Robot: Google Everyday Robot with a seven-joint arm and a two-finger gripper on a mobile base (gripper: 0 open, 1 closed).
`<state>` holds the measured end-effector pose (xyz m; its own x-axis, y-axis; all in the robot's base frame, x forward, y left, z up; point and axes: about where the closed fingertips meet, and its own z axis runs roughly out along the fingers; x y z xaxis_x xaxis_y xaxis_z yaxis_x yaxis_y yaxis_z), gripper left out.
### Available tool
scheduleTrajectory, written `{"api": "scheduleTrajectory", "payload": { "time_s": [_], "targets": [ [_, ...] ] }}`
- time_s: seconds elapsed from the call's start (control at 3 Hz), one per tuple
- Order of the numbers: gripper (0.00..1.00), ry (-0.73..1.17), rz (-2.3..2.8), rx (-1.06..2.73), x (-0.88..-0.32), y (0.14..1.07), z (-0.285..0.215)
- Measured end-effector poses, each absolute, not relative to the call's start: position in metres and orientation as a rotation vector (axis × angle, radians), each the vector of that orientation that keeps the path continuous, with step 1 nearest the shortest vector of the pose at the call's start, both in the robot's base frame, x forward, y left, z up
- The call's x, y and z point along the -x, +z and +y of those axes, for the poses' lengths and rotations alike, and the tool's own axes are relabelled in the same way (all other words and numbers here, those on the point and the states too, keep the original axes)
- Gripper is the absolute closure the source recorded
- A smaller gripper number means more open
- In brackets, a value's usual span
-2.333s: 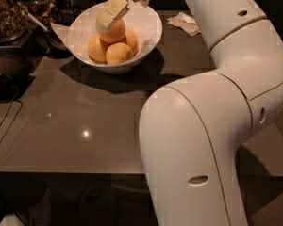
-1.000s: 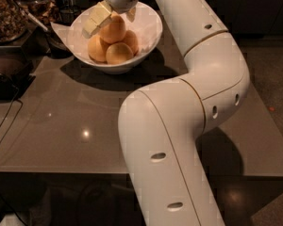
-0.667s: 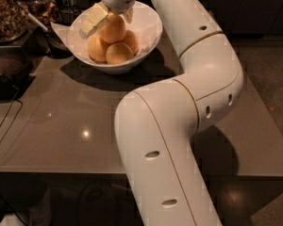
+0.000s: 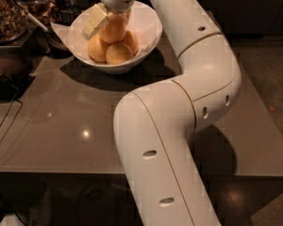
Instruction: Pick orange from white bowl
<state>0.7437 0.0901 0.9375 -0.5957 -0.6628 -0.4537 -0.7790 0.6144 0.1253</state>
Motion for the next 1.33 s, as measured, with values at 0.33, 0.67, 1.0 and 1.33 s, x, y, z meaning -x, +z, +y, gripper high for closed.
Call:
{"api": "scheduleTrajectory", "payload": {
  "time_s": [0.33,0.67,1.0,1.33],
  "targets": [
    [0.42,0.444,2.478,1.156,-0.744,0.938,0.090],
    [0.66,0.444,2.478,1.156,-0.744,0.938,0.090],
    [0.89,0.443,2.478,1.155,-0.744,0.940,0.090],
    [1.00,0.495,2.371,1.171,-0.742,0.966,0.076]
  ]
}}
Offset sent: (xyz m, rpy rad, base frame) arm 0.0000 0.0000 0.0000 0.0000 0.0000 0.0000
